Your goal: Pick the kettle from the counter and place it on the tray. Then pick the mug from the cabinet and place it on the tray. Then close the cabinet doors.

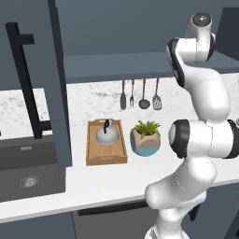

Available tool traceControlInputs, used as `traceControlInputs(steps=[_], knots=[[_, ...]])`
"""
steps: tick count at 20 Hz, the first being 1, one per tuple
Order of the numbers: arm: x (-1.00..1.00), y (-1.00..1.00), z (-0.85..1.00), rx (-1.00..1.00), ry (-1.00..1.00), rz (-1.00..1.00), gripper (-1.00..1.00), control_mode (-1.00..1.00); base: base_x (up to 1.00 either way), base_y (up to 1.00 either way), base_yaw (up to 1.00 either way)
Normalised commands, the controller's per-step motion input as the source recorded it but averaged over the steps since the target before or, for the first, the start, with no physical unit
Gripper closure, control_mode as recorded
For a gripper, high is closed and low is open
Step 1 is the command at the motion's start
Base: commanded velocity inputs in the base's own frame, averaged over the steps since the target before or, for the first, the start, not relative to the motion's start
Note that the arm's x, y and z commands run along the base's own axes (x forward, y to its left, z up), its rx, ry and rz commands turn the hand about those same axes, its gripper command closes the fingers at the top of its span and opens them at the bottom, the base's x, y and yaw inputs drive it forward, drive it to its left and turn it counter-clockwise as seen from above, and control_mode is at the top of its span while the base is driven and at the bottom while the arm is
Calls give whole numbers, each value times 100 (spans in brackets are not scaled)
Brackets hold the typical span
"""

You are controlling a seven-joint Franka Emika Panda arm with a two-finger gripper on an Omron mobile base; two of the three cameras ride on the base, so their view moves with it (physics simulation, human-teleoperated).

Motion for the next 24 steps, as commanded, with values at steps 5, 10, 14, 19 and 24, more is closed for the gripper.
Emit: traceControlInputs(steps=[5,10,14,19,24], knots=[[-72,3,-39,0,0,10,100,-100,0,0,0],[-99,20,-34,0,-18,23,100,-100,0,0,0],[-88,23,-1,0,-23,32,100,-100,0,0,0],[-63,36,-3,0,-25,38,100,-100,0,0,0],[-43,55,0,0,-12,51,100,-100,0,0,0]])
